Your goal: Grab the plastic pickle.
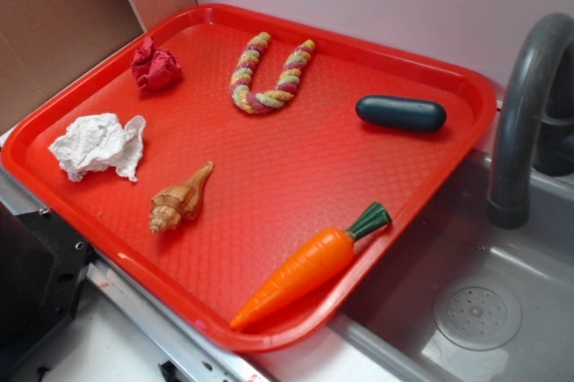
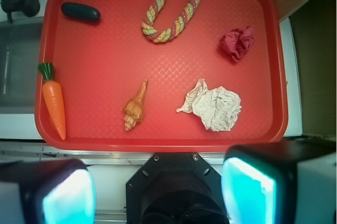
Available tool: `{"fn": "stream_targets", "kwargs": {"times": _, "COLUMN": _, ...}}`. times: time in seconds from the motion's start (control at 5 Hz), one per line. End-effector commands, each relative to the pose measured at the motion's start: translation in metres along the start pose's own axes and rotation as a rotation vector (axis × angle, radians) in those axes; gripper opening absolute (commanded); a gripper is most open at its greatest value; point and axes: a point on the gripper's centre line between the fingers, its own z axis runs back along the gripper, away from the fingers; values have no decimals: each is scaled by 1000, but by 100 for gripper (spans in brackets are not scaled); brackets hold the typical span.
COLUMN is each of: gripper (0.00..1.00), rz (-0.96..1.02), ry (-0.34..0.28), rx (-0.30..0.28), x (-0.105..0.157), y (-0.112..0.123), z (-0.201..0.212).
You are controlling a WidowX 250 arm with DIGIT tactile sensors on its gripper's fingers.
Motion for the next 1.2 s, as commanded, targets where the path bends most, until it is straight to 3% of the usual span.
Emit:
{"fn": "stream_targets", "kwargs": {"times": 0.0, "gripper": 100, "rz": 0, "ry": 0, "rx": 0, "x": 0, "y": 0, "z": 0}}
{"fn": "stream_targets", "kwargs": {"times": 0.2, "gripper": 100, "rz": -201, "ry": -50, "rx": 6, "x": 35, "y": -21, "z": -10}}
{"fn": "stream_targets", "kwargs": {"times": 0.6, "gripper": 100, "rz": -425, "ry": -116, "rx": 80, "x": 94, "y": -58, "z": -41}}
{"fn": "stream_targets", "kwargs": {"times": 1.0, "gripper": 100, "rz": -653, "ry": -92, "rx": 224, "x": 165, "y": -88, "z": -115}}
